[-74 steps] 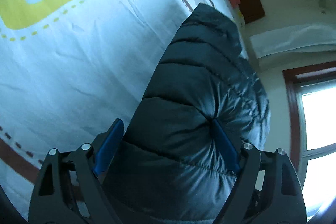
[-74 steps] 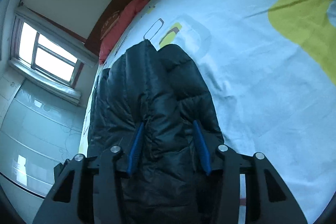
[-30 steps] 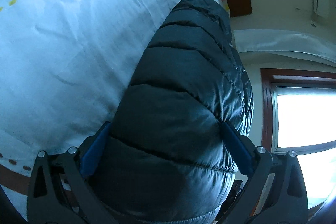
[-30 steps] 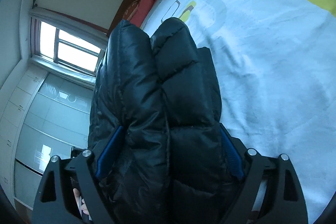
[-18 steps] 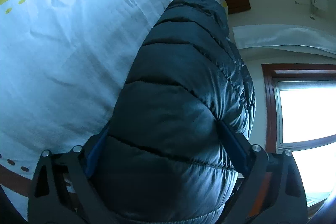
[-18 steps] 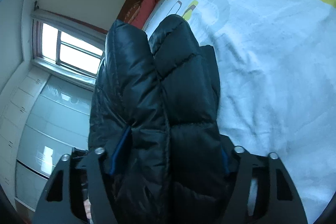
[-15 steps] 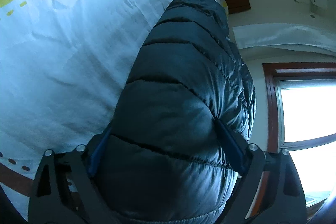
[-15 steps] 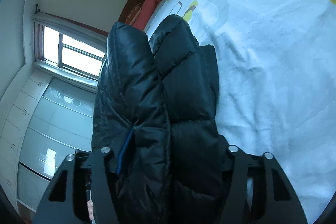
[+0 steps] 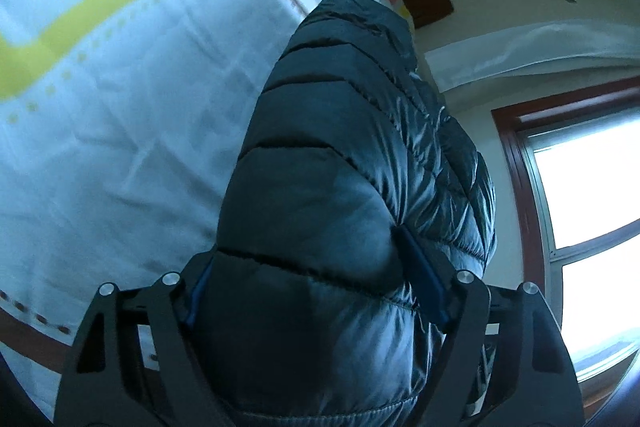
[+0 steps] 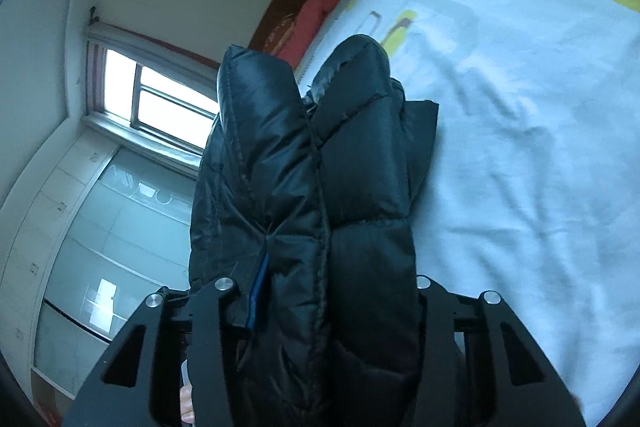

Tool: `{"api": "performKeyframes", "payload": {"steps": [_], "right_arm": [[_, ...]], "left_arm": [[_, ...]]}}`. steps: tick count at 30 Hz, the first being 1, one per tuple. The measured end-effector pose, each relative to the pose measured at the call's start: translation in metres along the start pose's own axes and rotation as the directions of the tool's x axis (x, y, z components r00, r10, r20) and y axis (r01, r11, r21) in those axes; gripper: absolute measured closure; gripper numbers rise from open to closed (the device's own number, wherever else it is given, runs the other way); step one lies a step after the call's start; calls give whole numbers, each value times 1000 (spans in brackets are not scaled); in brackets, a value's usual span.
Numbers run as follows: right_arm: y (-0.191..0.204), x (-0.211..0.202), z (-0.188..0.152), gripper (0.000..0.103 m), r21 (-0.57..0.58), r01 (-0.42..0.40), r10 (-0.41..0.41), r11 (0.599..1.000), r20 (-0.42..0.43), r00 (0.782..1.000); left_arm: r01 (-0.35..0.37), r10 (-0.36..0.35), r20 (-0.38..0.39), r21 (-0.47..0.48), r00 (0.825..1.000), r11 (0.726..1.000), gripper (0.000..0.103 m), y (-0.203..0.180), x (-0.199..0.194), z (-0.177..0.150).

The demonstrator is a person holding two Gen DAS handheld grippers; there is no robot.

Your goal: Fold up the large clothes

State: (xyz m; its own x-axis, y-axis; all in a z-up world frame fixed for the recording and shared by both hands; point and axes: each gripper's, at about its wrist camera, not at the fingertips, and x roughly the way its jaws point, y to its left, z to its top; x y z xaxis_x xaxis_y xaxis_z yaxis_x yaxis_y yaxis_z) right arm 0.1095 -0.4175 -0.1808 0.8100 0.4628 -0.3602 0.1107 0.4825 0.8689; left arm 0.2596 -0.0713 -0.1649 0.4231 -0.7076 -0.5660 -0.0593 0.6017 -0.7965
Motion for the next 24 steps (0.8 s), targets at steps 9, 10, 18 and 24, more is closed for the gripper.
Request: {"api": "performKeyframes", "payload": {"steps": [9, 10, 18, 24], "right_arm": [[31, 64, 14, 60, -24, -81, 80, 996, -44, 996], [34, 71, 16, 60, -25, -90, 89, 996, -50, 995], [50, 140, 31, 60, -7, -150, 148, 989, -93, 985], [39, 172, 29, 60, 23, -112, 114, 993, -128, 985]], "left_arm": [[11, -14, 87, 37, 996, 999, 24, 5, -38, 43], [11, -15, 96, 37, 995, 999, 24, 6, -41, 50], [-4, -3, 156, 43, 988, 999, 24, 23, -54, 117], [-45, 51, 115, -54, 992, 998, 24, 61, -29, 147]]}}
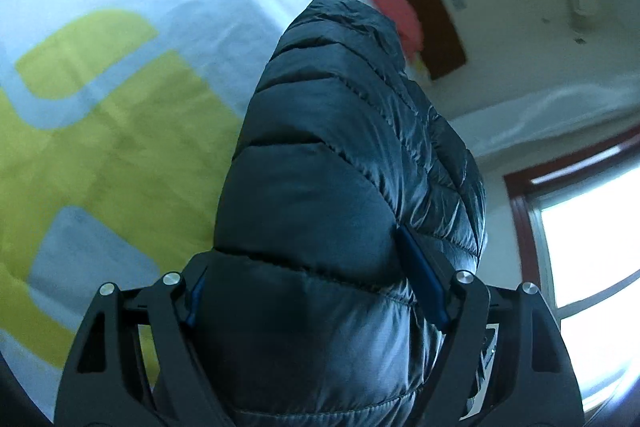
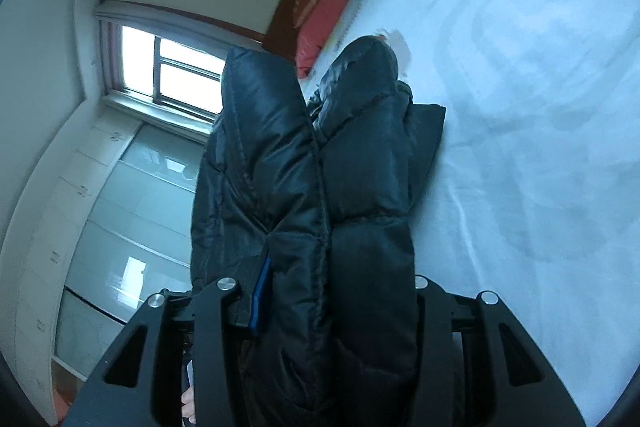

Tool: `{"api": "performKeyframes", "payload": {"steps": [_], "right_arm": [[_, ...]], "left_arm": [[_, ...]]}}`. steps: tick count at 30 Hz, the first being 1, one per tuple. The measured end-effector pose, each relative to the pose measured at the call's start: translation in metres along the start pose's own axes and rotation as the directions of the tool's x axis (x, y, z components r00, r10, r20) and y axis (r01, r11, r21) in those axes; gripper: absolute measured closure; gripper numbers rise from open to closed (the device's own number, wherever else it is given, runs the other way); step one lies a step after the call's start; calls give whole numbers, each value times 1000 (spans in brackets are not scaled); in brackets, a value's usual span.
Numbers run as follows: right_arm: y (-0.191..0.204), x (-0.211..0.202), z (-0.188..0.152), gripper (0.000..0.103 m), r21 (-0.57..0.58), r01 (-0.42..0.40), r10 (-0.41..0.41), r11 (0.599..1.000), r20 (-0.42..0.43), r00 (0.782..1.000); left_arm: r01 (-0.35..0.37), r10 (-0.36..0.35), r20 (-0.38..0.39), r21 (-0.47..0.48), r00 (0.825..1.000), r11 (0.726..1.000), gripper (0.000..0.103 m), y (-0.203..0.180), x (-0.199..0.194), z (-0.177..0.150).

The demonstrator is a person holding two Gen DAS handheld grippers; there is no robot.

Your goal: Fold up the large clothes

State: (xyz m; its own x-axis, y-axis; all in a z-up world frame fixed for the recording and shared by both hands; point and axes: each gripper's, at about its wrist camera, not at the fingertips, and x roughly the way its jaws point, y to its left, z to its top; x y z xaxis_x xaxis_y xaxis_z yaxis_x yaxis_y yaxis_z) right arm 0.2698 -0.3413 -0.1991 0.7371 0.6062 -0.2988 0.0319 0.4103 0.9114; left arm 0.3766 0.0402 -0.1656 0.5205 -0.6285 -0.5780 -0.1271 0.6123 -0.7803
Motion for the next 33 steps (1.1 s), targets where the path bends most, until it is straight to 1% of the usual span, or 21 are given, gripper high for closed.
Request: {"api": "performKeyframes", "payload": {"steps": [2, 4, 5, 6, 9, 10, 13, 14, 17, 19, 22, 23, 24, 26, 28, 31, 33], "right_arm": [[-4, -1, -1, 60, 5, 4, -3, 1000, -6, 1000], [-3, -4, -1, 59, -6, 21, -21, 1000, -15, 1000], [0, -4, 0, 56, -12, 31, -31, 999, -18, 999], [2, -6, 1, 50, -20, 57, -57, 998, -20, 998], [12, -8, 7, 42, -42, 98, -99, 994, -34, 994], [14, -7, 4, 40, -56, 112, -114, 992, -35, 993], [19, -12, 12, 35, -89, 140, -143, 986, -24, 989], [20, -14, 15, 31, -91, 146, -148, 985, -9, 989], [20, -15, 27, 29, -71, 144, -143, 987, 17, 990], [19, -10, 36, 29, -51, 134, -133, 990, 22, 991], [14, -1, 44, 29, -9, 133, -133, 991, 11, 991], [10, 2, 45, 41, 8, 132, -132, 991, -4, 991], [8, 6, 45, 50, 18, 144, -144, 989, -17, 989], [4, 12, 50, 56, 33, 150, -149, 988, -26, 988], [-3, 14, 50, 57, 65, 135, -133, 989, -32, 991], [-2, 11, 48, 56, 53, 136, -134, 989, -31, 990], [4, 7, 46, 48, 42, 147, -146, 988, -32, 989]], "left_arm": [[-6, 6, -8, -14, 1000, 1000, 24, 10, 8, 2], [3, -3, -5, -11, 1000, 1000, 22, 14, 8, 4], [11, -11, -4, -13, 1000, 1000, 21, 16, 8, 5], [20, -20, -5, -19, 1000, 1000, 21, 17, 7, 5], [54, -55, -16, -54, 998, 997, 17, 25, 1, 8], [57, -58, -15, -60, 998, 997, 15, 24, 1, 9], [56, -55, 16, -73, 998, 996, 11, 34, -15, 16], [52, -50, 27, -73, 998, 996, 11, 32, -16, 18], [40, -37, 32, -83, 999, 996, 11, 34, -16, 30], [41, -40, 15, -92, 999, 995, 10, 34, -10, 36], [7, -9, -23, -81, 1000, 997, 12, 28, 7, 43], [-11, 8, -32, -75, 999, 997, 16, 27, 12, 46], [-13, 11, -40, -59, 999, 998, 26, 26, 16, 49], [-17, 15, -47, -54, 999, 998, 28, 27, 21, 54], [-24, 19, -69, -64, 997, 998, 28, 31, 29, 60], [-17, 11, -79, -66, 997, 998, 27, 31, 30, 62], [-18, 15, -70, -50, 997, 999, 25, 30, 25, 61]]}}
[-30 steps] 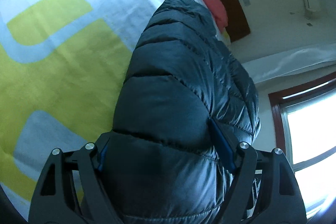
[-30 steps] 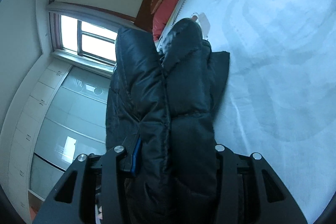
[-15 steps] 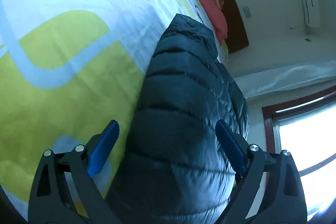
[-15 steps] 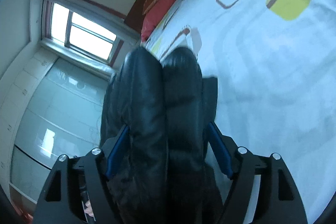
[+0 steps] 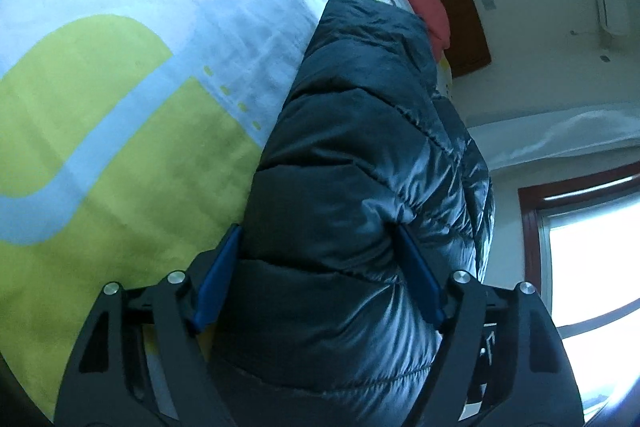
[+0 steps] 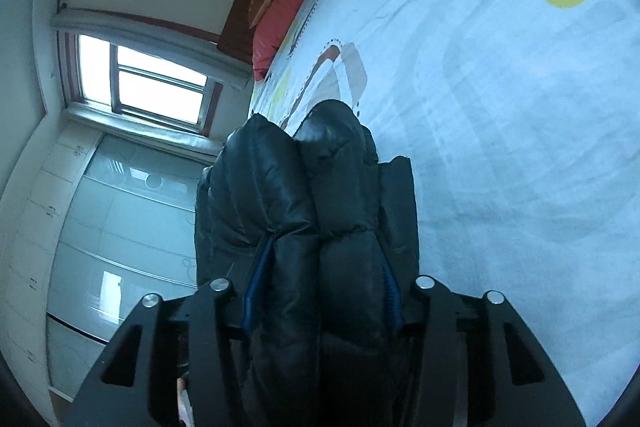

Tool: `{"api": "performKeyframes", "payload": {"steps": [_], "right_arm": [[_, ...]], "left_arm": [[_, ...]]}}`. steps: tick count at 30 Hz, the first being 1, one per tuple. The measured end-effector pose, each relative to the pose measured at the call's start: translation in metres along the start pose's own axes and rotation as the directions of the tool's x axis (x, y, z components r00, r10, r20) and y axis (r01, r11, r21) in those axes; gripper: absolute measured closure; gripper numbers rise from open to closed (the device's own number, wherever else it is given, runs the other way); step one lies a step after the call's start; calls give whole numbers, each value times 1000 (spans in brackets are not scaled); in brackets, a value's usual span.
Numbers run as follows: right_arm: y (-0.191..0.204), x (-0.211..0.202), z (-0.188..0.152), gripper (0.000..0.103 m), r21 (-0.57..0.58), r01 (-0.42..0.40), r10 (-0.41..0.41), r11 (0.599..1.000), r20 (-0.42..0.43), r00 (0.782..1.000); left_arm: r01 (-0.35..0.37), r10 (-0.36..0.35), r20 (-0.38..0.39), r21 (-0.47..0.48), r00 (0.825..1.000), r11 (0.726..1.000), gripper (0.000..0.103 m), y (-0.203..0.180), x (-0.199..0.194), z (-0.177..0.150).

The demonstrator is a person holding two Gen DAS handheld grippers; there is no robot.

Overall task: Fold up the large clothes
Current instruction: 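Lower the folded jacket onto the sheet with both tools and open them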

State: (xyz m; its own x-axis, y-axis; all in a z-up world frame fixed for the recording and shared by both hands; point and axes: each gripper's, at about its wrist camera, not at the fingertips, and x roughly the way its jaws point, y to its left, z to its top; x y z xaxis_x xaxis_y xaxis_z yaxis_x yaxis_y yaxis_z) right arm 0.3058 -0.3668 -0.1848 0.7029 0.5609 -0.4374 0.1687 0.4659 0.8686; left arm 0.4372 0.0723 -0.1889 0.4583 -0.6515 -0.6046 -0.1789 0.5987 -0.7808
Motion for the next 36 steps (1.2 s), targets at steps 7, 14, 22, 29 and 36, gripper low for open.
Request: {"api": "performKeyframes", "payload": {"steps": [7, 14, 22, 29, 36], "right_arm": [[-2, -35, -44, 33, 10, -7, 8, 1000, -22, 1000], [-11, -69, -103, 26, 9, -23, 23, 1000, -7, 1000], [-13, -67, -130, 61, 61, -75, 77, 995, -32, 996], [-18, -66, -133, 73, 61, -85, 87, 994, -22, 996], [-17, -79, -140, 55, 75, -39, 40, 996, -13, 999]], "left_arm": [[44, -44, 29, -22, 999, 999, 12, 16, -44, -36], [101, -100, 12, -71, 995, 992, 9, 41, -75, -103], [59, -59, 33, 4, 998, 998, 44, 23, -84, -127], [40, -41, 49, 26, 998, 999, 43, 27, -82, -131], [-76, 69, 80, 93, 994, 993, 21, 23, -96, -143]]}}
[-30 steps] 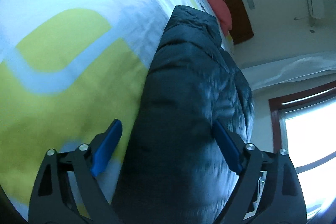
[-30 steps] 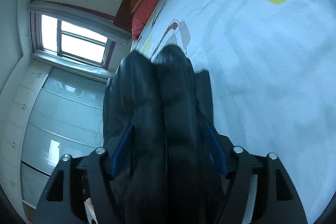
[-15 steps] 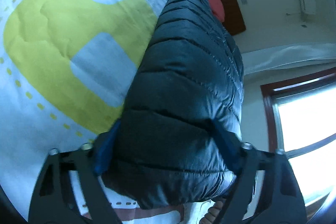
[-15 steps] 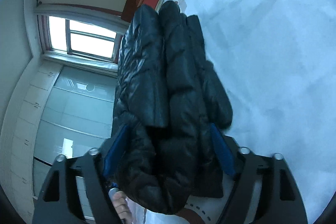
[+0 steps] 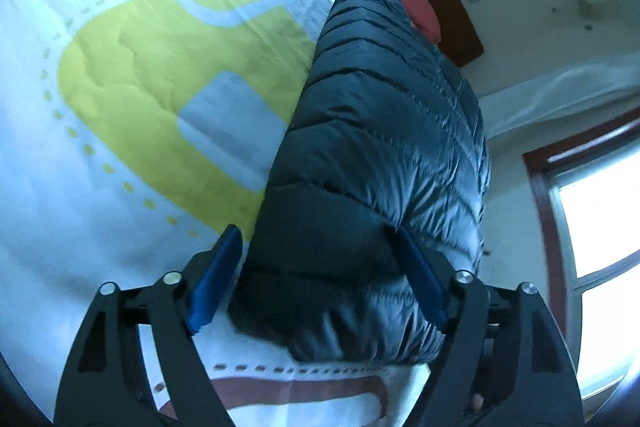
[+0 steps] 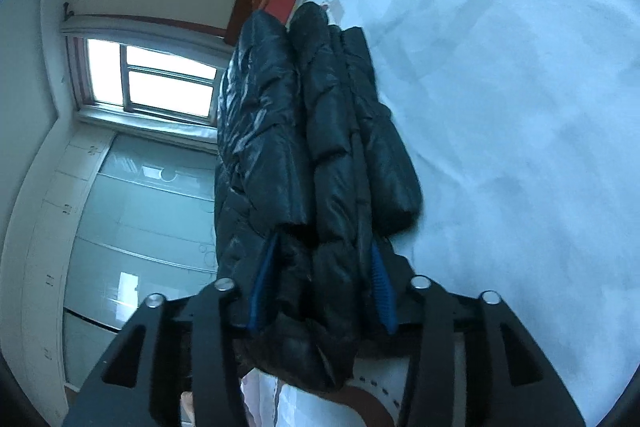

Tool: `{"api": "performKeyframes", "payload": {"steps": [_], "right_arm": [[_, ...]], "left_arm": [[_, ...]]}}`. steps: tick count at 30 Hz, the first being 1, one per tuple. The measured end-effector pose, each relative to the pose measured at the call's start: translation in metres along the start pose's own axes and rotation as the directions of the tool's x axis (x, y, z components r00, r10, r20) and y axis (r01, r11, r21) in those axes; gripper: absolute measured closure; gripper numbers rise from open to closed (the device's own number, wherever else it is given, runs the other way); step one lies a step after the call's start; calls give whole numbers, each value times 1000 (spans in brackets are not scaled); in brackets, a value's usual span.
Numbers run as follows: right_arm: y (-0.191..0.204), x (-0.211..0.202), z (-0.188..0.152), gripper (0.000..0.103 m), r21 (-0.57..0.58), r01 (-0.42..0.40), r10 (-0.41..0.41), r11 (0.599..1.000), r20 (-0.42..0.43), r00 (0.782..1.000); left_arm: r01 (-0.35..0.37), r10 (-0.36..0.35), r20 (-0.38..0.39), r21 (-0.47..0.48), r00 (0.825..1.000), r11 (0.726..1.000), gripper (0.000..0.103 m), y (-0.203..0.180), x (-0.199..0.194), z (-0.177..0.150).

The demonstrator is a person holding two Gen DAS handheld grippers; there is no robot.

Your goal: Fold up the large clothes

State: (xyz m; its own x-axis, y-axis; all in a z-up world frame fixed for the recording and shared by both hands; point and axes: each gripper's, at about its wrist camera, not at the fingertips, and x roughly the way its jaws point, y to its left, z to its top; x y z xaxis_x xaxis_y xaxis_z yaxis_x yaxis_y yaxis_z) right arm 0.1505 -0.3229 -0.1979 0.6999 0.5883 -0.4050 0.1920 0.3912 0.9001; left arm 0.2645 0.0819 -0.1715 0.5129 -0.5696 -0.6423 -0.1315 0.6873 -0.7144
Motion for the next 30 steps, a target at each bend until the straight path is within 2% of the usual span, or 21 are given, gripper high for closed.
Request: {"api": "performKeyframes", "payload": {"steps": [6, 10, 12, 17, 22, 24, 28, 30], "right_arm": [[-3, -18, -16, 52, 16, 19, -19, 1000, 14, 1000], [8, -33, -27, 48, -37, 117, -116, 992, 38, 993], [17, -38, -33, 47, -82, 176, -172, 981, 52, 984], [44, -47, -52, 47, -202, 328, -314, 923, 101, 944], [62, -48, -76, 47, -304, 457, -429, 836, 157, 889], [69, -48, -85, 43, -340, 495, -458, 799, 190, 869], [84, -50, -96, 41, -400, 547, -487, 735, 250, 837], [91, -52, -102, 41, -423, 568, -493, 706, 281, 823]], "left_arm": [[-117, 113, 53, 82, 992, 990, 17, -2, -21, -18], [-219, 206, 93, 152, 974, 964, 17, -10, -33, -28], [-278, 257, 126, 199, 958, 940, 17, -17, -41, -35], [-368, 331, 177, 255, 927, 894, 17, -28, -57, -54], [-432, 364, 248, 327, 898, 841, 11, -44, -72, -75], [-451, 373, 267, 359, 889, 817, 11, -51, -77, -84], [-465, 370, 298, 388, 880, 796, 10, -63, -88, -97], [-481, 370, 324, 405, 871, 778, 10, -68, -96, -104]]}}
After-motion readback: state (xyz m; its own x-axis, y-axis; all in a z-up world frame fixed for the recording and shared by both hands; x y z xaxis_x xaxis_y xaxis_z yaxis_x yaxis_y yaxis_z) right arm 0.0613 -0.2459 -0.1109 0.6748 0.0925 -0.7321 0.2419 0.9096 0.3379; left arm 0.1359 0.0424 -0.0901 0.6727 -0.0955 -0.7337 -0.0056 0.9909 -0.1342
